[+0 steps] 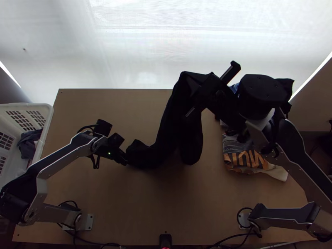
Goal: Fold the t-shirt
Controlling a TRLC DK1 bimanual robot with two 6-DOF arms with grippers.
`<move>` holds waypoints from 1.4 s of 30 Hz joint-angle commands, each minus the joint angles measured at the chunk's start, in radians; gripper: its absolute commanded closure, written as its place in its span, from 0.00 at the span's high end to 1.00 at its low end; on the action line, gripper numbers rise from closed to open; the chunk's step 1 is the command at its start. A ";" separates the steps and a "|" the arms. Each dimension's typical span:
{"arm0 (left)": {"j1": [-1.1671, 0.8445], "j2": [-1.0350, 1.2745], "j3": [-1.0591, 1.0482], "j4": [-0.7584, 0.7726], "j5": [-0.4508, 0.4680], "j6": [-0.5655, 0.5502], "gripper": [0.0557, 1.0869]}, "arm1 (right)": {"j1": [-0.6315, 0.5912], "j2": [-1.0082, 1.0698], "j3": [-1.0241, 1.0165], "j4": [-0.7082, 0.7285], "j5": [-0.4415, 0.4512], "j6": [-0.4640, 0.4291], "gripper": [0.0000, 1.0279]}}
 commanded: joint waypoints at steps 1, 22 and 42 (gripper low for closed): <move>0.113 -0.166 0.055 -0.047 0.003 -0.017 0.03 | -0.048 -0.016 0.005 -0.045 0.005 0.042 0.03; 0.698 -0.473 0.434 -0.144 0.081 -0.109 0.03 | -0.427 -0.272 -0.099 -0.265 -0.023 0.218 0.03; 0.728 -0.632 0.379 -0.722 0.248 0.276 0.03 | -0.330 -0.478 -0.061 -0.426 -0.098 0.146 0.03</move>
